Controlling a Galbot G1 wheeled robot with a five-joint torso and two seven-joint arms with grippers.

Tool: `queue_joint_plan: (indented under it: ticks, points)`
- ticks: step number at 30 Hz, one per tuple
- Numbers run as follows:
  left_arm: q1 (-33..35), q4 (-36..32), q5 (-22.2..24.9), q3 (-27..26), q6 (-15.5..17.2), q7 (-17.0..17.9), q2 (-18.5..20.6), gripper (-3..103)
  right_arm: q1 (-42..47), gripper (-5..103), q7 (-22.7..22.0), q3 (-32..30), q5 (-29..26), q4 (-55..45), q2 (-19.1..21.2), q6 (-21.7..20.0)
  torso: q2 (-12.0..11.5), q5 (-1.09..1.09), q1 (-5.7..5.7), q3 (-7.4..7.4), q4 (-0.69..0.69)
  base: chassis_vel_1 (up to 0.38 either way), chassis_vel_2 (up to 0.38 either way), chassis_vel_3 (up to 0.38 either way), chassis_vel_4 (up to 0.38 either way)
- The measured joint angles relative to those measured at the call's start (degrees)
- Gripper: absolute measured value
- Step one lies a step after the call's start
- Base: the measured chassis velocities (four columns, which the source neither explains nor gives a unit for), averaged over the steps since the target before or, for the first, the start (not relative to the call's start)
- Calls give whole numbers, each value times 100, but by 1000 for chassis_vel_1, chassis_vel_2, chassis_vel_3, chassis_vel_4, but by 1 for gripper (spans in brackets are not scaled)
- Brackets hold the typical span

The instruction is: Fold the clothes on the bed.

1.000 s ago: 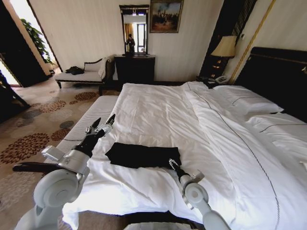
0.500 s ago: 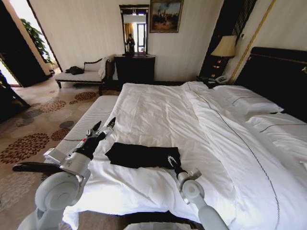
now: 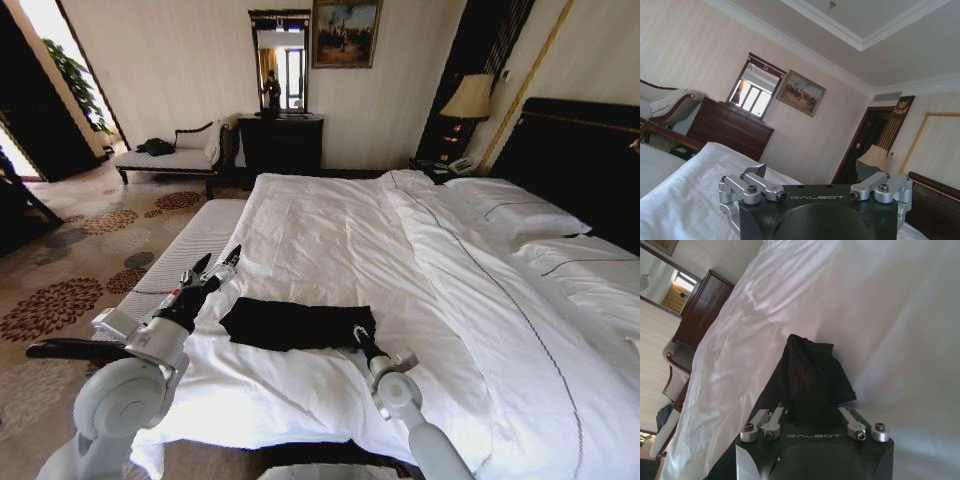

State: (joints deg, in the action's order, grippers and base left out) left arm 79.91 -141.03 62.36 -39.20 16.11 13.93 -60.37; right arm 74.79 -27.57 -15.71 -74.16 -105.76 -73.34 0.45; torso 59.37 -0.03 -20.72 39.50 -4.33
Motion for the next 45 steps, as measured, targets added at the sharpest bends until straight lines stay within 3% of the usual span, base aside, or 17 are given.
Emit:
queue_joint_plan:
  ticks: [2,8,14,21,23,27,35,38,40,45]
  points:
    - [-9,40,-17,-8,0,2,-4,100,-9,24,75,4,27,16,-11,83,0,0,0,0,0,0,0,0,0]
    - [-6,76,-94,23,1,2,-34,100,42,7,235,-63,31,-109,-5,300,0,0,0,0,1,0,0,0,0]
    - [12,73,-130,-8,3,2,-41,100,227,7,288,-374,-103,-459,165,402,0,0,0,0,-1,0,0,0,0]
    - [20,60,-131,-120,3,6,2,100,343,7,278,-996,-386,-518,918,404,0,0,0,0,-1,0,0,0,0]
    - [22,60,-123,-145,0,20,14,100,310,7,329,-1172,-385,-449,1320,414,0,-3,0,0,-3,0,0,0,0]
    - [1,85,-117,-133,-1,28,28,100,214,7,519,-906,-48,-389,1506,475,0,0,0,0,-1,0,0,0,0]
    - [104,218,-117,-323,-1,63,291,100,-513,7,1221,421,1246,-450,1198,523,0,-2,0,0,3,0,0,0,0]
    - [113,241,-116,-341,-1,70,326,100,-616,7,1281,643,1429,-440,1141,533,0,-2,0,0,-3,0,0,0,0]
    - [135,282,-106,-392,-1,81,346,100,-848,7,1327,1103,1619,-323,978,544,0,-1,0,0,0,0,0,0,0]
    - [93,382,-103,-406,-1,90,343,100,-1039,7,1327,1585,1706,-149,744,528,0,-3,0,0,0,0,0,0,0]
